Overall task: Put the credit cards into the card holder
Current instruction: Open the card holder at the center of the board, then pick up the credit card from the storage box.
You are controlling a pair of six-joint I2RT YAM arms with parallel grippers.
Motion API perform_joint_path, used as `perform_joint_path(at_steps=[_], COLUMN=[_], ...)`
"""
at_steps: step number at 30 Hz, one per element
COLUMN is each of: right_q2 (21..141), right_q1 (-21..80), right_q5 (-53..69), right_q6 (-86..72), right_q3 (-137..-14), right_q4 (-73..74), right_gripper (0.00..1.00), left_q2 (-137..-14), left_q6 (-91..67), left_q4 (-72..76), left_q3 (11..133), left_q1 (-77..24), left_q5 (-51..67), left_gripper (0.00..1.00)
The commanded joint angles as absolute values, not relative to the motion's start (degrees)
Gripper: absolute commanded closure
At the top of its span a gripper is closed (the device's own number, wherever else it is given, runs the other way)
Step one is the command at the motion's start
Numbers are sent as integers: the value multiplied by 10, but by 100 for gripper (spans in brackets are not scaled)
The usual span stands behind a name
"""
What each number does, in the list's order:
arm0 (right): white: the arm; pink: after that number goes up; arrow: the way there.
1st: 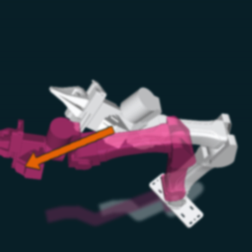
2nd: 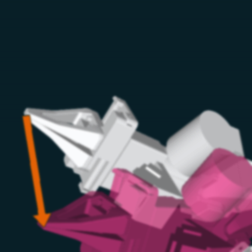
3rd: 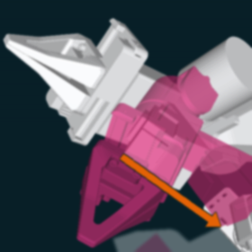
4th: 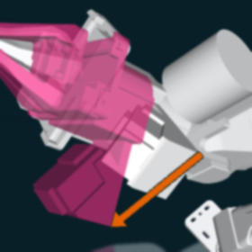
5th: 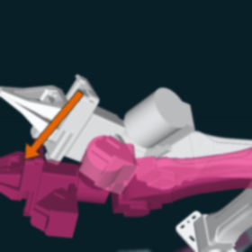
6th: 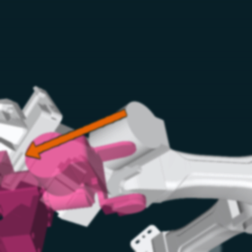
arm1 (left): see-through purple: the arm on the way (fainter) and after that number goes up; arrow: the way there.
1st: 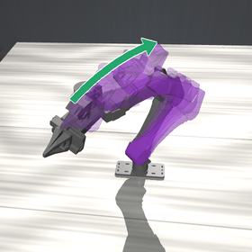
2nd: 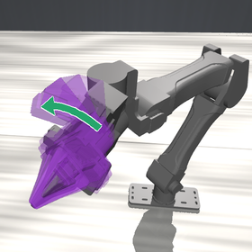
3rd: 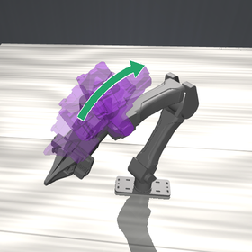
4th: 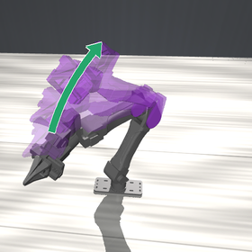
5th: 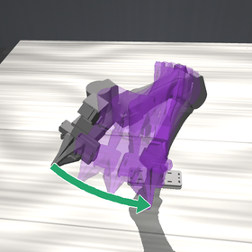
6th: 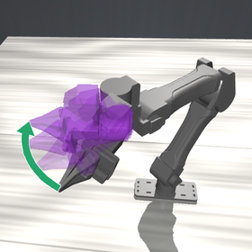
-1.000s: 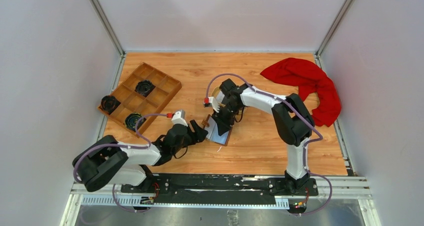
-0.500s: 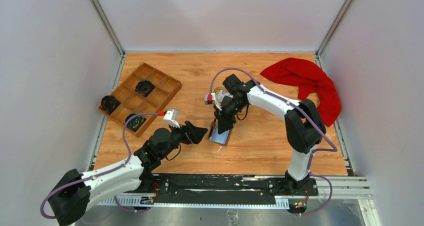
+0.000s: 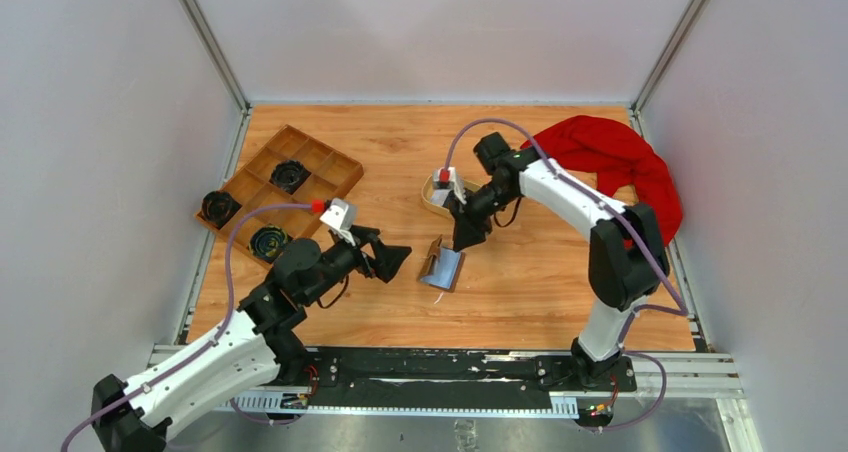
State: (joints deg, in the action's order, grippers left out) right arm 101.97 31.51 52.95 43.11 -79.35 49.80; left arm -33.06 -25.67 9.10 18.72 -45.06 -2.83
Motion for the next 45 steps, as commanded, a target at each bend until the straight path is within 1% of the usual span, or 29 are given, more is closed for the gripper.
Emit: perform_joint_path(at_steps=[1,4,5,9,11,14,16,19,27,29,33,35,38,41,45], right_q2=[960,968,980,1043,1079,1125,1142,1165,1215,1224,1222,1209,1175,1134,1071], right_q1=[247,216,214,214,215,218,229,254,295,303,313,319,322,325,327], right_q5=[526,484,474,447,425,401,389,348,281,256,235,223,223,224,232], right_q6=[433,409,406,354,325,320,348,379,386,387,393,398,406,416,445], right_q3=[-830,-847,-861,-927,-968,-1011,-1018,-1016,-1016,-1015,-995,-973,-933,-883,-800], right_q4=[500,465,464,462,462,472,483,488,482,479,471,461,446,433,417], right_gripper=[61,49,48,47,48,49,48,48,50,54,72,83,93,98,100], left_q2=[-379,-422,-436,-481,-501,-532,-543,-537,-510,-510,-509,-506,-503,-500,-493], left_q6=[-133,-93,-78,8,30,13,23,27,33,34,34,34,33,32,27], left_q4=[-92,-141,-154,-194,-180,-164,-186,-180,-184,-184,-185,-186,-185,-184,-178], left_q3=[313,376,394,451,444,427,438,425,412,413,412,412,411,410,408], left_q1=[-428,-409,-405,-400,-383,-343,-328,-313,-308,-308,-308,-308,-308,-308,-308], left_q5=[-7,26,35,31,34,79,81,58,15,14,8,8,8,16,39], left_gripper=[0,0,0,0,0,1,1,0,1,1,1,1,1,1,1])
